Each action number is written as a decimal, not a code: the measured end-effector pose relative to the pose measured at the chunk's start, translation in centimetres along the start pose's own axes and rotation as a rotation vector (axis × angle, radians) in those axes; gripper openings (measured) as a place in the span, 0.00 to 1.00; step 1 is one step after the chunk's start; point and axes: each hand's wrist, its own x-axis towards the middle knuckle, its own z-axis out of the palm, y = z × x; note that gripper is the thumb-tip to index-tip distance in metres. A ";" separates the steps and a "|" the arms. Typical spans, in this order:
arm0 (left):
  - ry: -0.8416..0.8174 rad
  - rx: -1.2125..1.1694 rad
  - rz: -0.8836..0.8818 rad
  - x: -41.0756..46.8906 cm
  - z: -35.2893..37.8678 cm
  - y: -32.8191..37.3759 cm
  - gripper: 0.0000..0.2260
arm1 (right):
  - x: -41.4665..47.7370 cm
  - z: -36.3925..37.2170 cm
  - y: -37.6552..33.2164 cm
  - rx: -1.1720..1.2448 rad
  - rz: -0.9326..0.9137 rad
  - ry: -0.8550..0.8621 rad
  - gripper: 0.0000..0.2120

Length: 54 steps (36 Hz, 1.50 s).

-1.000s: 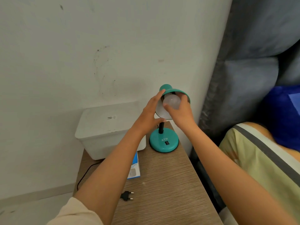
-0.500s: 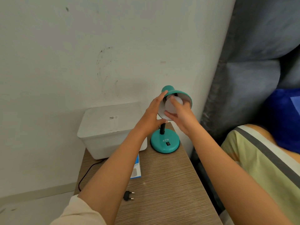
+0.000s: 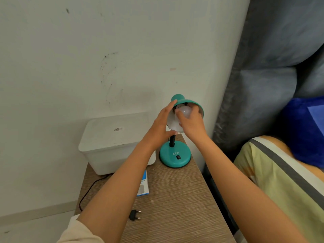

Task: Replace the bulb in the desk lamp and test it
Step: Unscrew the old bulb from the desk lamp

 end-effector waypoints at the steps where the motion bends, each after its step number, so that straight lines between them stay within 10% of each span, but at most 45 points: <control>1: -0.001 0.006 -0.002 0.0 0.0 0.0 0.44 | 0.0 0.1 0.0 -0.004 -0.005 0.004 0.27; 13: 0.017 0.034 0.007 0.1 0.1 -0.2 0.42 | 0.3 -0.3 -0.3 0.247 0.234 -0.096 0.30; 31: -0.002 0.039 0.000 0.1 0.1 0.1 0.43 | -0.9 0.2 0.3 -0.348 -0.205 0.112 0.27; 38: 0.014 0.044 0.011 0.1 0.1 0.0 0.43 | 0.1 0.2 -0.9 0.307 0.241 0.009 0.28; 42: 0.015 0.035 0.009 0.2 0.2 0.0 0.43 | -0.4 0.2 -0.7 -0.026 0.045 0.036 0.28; 54: 0.016 0.040 0.016 0.1 0.3 -0.3 0.43 | -0.1 0.0 -0.2 -0.026 0.063 -0.003 0.29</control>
